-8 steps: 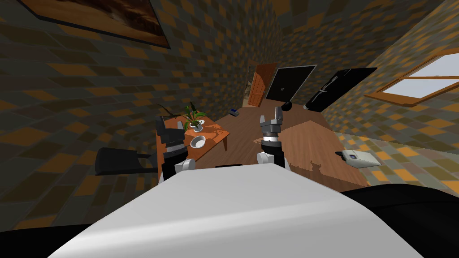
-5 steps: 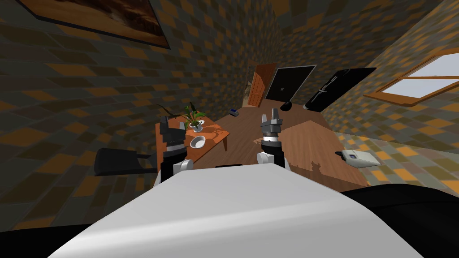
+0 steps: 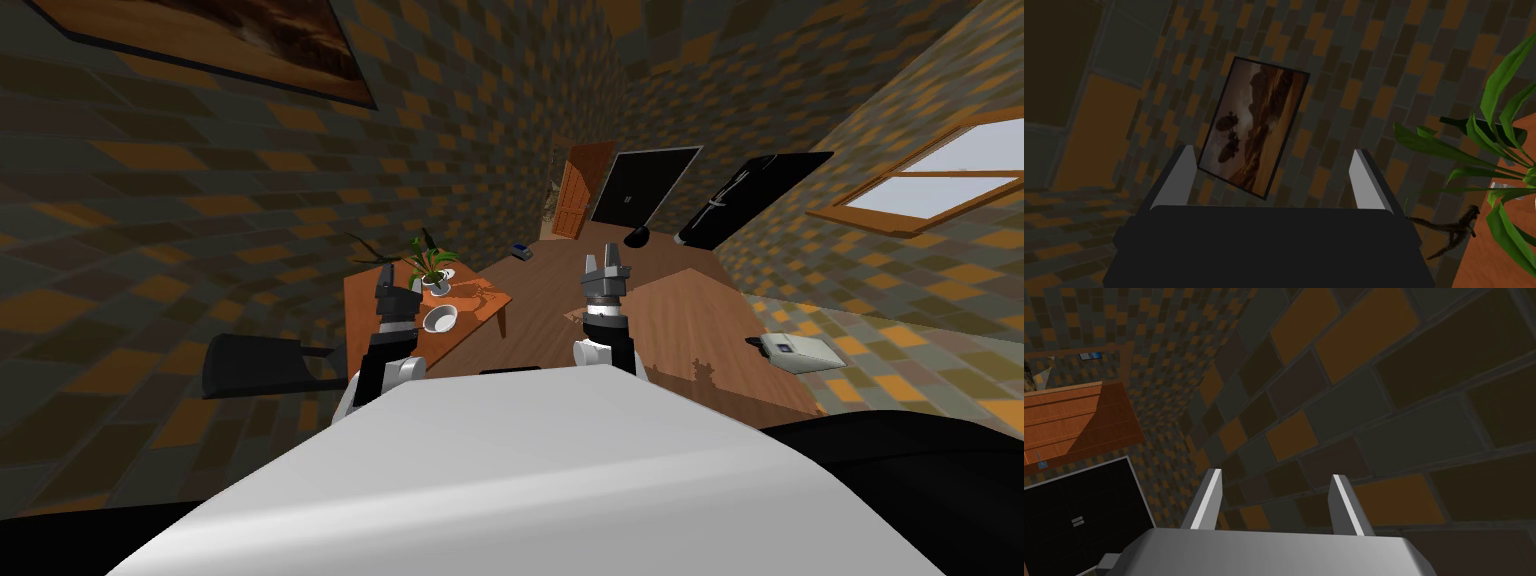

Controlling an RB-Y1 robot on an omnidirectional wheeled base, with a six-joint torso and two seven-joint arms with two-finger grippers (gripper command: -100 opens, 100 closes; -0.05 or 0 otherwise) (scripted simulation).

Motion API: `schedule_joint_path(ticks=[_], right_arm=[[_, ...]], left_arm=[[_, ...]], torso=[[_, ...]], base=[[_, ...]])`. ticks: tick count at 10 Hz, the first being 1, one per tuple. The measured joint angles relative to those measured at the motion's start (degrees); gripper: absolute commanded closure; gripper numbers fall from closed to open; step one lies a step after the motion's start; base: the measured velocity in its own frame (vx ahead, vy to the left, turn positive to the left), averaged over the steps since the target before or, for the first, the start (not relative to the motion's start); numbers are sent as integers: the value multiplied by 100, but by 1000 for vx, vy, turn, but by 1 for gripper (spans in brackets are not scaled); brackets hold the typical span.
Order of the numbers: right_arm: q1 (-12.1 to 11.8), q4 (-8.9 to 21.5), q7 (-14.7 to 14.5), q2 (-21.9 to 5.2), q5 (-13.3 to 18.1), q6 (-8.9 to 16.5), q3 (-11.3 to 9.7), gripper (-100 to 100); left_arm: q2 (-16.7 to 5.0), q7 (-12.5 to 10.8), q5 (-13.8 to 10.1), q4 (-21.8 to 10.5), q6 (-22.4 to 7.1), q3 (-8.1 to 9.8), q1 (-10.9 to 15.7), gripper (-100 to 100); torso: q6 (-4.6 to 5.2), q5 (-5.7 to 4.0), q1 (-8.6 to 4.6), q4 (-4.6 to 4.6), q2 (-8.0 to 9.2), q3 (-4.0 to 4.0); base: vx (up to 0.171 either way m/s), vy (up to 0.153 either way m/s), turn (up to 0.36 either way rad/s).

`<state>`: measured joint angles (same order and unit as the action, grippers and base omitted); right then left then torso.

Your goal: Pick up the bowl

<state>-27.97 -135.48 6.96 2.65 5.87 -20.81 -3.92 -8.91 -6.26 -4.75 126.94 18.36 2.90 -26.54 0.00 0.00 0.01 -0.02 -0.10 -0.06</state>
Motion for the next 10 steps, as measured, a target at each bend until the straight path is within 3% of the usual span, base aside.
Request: schedule_joint_path(ticks=[3, 5, 10], right_arm=[[0, 0, 0, 0, 0, 0, 0, 0], [0, 0, 0, 0, 0, 0, 0, 0], [0, 0, 0, 0, 0, 0, 0, 0]], left_arm=[[-155, -139, -128, -234, -381, 17, 21, -100], [-199, -226, -220, -403, -743, 54, 164, -100], [-230, -383, -368, -602, -1333, 69, 194, -100]], torso=[[0, 0, 1, 0, 2, 1], [0, 0, 0, 0, 0, 0], [0, 0, 0, 1, 4, 2]], base=[[18, 2, -13], [21, -1, -16], [16, 0, -12]])
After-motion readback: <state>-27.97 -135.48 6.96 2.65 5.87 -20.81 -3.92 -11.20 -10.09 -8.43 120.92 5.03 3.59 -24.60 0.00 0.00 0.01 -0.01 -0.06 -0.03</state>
